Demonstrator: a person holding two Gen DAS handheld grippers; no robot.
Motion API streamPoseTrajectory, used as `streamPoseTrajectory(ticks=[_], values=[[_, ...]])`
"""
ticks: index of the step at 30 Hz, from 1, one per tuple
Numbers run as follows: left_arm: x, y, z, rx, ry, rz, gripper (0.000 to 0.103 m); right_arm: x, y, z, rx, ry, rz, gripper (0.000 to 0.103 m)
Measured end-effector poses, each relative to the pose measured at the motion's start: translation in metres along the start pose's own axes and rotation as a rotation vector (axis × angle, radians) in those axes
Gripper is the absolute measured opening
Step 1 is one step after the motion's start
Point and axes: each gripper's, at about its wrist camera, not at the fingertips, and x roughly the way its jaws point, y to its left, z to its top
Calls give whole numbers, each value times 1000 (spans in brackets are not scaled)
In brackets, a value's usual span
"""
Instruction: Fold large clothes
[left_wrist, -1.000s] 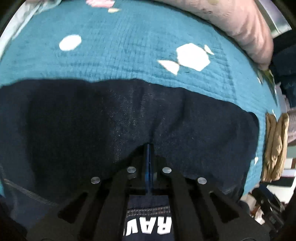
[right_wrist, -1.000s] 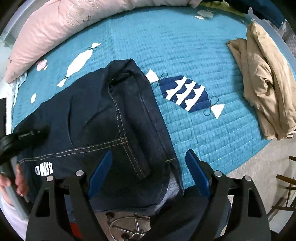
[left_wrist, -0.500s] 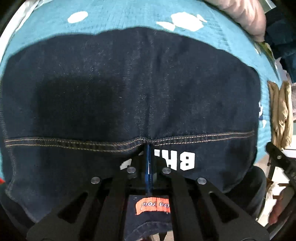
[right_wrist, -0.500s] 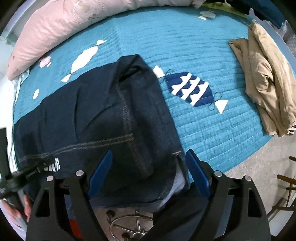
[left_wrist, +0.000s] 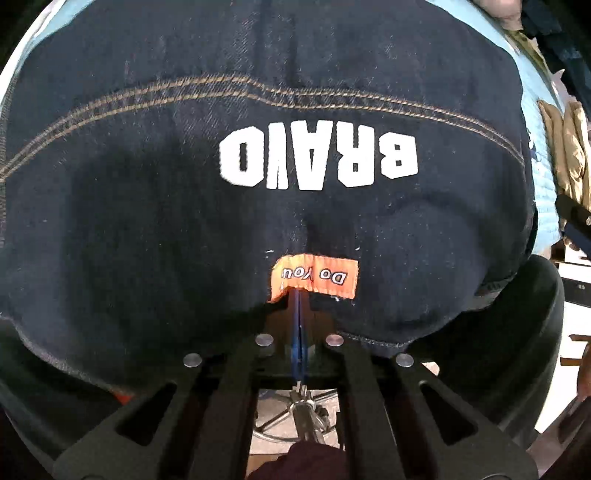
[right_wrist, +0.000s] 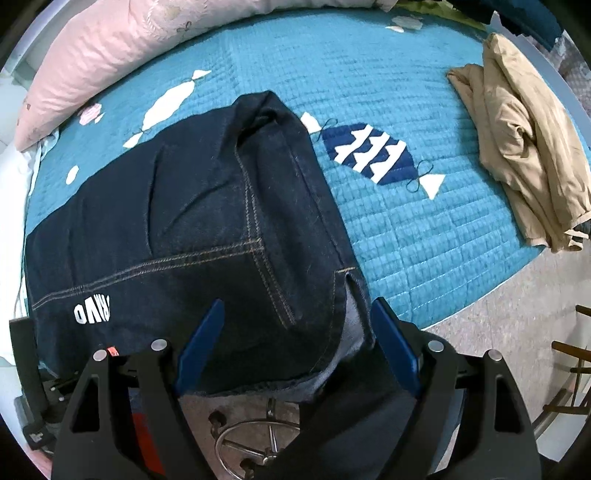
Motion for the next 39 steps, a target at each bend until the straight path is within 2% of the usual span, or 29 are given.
streamPoseTrajectory(ticks=[3, 5, 9, 13, 17, 19, 21, 23, 27, 28, 30, 33, 36, 39], values=[[-16, -2, -1, 12, -2, -22, 2, -1, 1, -1, -9, -2, -9, 78], [-30, -3, -1, 19, -35, -13, 2, -1, 0, 0, -9, -4, -5, 78], [-60, -4, 3, 23, -103, -58, 2, -2, -7, 6, 7, -8, -12, 78], [-73, 5, 17, 3, -138, -43, 2, -6, -9, 14, -3, -23, -19, 78], [-71, 10, 36, -18, -158, -3, 2, -7, -10, 20, -11, -23, -23, 78], [-57, 15, 50, -26, -156, 41, 2, -7, -10, 23, -12, -22, -25, 78], [-31, 16, 58, -35, -117, 31, 3, -5, -11, 24, -8, -20, -27, 78], [-22, 18, 62, -22, -120, 17, 3, -2, -13, 26, -3, -11, -22, 78], [-23, 24, 63, -14, -114, 5, 3, 3, -24, 34, 17, 9, -25, 79], [-23, 27, 64, -27, -110, -10, 3, 5, -28, 36, 30, 11, -24, 86], [-23, 31, 66, -38, -106, -27, 3, 9, -33, 41, 38, 20, -10, 93], [-24, 34, 65, -32, -113, -20, 3, 19, -36, 48, 34, 27, 21, 93], [-22, 30, 68, -31, -116, -11, 3, 39, -36, 55, 27, 78, 79, 93], [-21, 24, 66, -33, -118, -14, 3, 60, -34, 59, 30, 116, 99, 93]])
